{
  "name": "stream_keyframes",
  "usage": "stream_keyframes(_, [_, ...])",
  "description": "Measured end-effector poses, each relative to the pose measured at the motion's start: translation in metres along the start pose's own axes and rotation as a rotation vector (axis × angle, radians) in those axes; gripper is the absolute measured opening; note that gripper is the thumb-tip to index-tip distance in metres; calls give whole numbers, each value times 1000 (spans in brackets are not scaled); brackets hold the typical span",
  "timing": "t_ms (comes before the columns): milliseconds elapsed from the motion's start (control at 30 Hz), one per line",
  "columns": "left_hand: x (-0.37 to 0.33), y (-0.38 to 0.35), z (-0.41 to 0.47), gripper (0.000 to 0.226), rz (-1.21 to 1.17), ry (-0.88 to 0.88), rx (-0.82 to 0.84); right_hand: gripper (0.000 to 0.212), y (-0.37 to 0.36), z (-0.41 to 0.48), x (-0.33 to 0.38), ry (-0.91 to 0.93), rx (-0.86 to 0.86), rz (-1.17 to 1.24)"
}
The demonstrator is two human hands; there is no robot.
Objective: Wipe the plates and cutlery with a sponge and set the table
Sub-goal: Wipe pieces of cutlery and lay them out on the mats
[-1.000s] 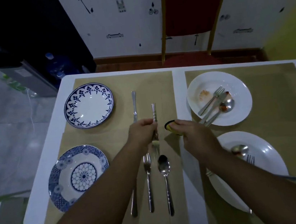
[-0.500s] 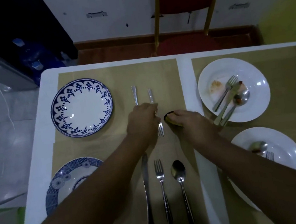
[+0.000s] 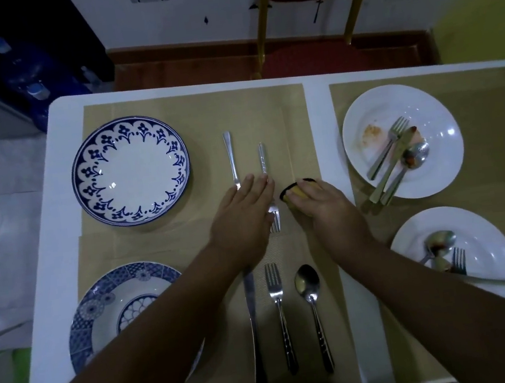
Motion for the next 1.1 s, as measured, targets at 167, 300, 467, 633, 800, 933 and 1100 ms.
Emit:
stream_keyframes(167, [23,-1,-3,68,37,105,-6,68,3,0,2,-21,-25,-3])
stream_keyframes(300, [33,-10,-10,79,73,101,59,64,5,-1,4,-29,-32,9])
stream_keyframes(467, [21,7,-16,62,40,163,48,57,7,4,6,-24,-11,35])
stream_keyframes(633, [-25,12,-73,67,22,156,122,57,16,2,3,-41,-68,99])
stream_keyframes(800, [-63,-15,-146,66,148,75,259,56,27,-31,12,55,-96,121])
stream_keyframes(933, [-69,-23,-149,66,194,49,241,64,27,-65,13,97,-46,126])
stream_keyframes(1100, [-76,-14,-146,66,236,51,211,51,62,-95,28,202,-167,153])
Point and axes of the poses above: each hand's wrist, its own z-axis towards the middle knuckle, its own y-axis out of the back of the hand, x = y × z, the point moved 9 cm from there along z, towards the middle knuckle, and after that the axes turned 14 degrees about -x, right-handed, at the moved point
